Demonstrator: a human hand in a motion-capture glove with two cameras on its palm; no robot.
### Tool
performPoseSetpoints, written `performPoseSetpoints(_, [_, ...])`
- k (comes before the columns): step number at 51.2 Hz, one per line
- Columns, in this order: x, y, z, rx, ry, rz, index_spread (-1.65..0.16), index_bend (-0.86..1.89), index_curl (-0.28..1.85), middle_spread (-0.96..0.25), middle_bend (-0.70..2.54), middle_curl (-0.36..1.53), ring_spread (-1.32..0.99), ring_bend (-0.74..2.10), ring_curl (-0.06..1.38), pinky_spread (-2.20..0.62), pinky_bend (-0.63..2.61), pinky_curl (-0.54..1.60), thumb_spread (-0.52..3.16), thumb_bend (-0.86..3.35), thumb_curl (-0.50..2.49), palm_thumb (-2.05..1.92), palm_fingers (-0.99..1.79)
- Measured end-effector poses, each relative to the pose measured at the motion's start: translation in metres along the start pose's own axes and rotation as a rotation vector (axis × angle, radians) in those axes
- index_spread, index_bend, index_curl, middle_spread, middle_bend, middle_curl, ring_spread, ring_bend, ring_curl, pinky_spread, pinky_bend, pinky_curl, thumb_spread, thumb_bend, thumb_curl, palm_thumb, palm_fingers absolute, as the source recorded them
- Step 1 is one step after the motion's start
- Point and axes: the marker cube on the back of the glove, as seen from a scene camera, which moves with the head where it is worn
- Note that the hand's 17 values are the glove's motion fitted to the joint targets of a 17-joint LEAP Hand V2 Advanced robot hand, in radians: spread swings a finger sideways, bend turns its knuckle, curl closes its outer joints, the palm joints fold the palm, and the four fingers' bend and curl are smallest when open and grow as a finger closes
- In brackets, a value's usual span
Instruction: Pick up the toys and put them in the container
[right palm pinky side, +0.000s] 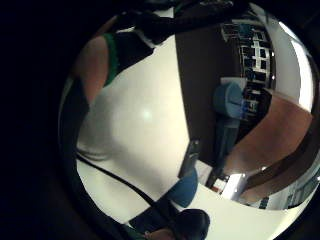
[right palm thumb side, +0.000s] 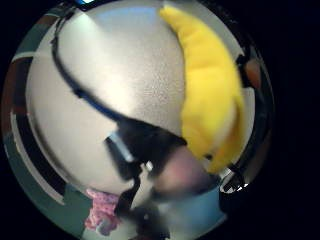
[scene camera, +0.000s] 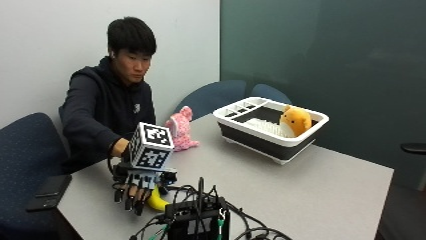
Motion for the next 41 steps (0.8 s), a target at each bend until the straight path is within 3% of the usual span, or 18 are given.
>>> performPoseSetpoints(13, [-0.011, 0.014, -0.025, 0.179, -0.263, -0.225, -0.12, 1.19, 0.63, -0.06, 0.46, 0.43, -0.03, 0.12, 0.20, 0.01, 0.49, 0.25, 1.51, 0.25, 0.34, 0.37, 0.32])
performPoseSetpoints(25, [-0.036, 0.071, -0.132, 0.322, -0.491, -0.491, -0.08, 1.30, 0.68, -0.17, 0.64, 0.51, -0.10, 0.15, 0.15, 0.01, 0.40, 0.25, 1.54, 0.36, 0.43, 0.60, 0.30])
performPoseSetpoints(34, [-0.124, 0.146, -0.227, 0.497, -0.465, -0.635, -0.06, 1.29, 0.68, -0.22, 0.68, 0.53, -0.15, 0.18, 0.15, 0.01, 0.40, 0.26, 1.50, 0.35, 0.47, 0.62, 0.31])
performPoseSetpoints(41, [-0.193, 0.157, -0.264, 0.550, -0.407, -0.713, -0.07, 1.24, 0.68, -0.23, 0.63, 0.53, -0.17, 0.20, 0.16, 0.01, 0.45, 0.29, 1.46, 0.28, 0.46, 0.54, 0.26])
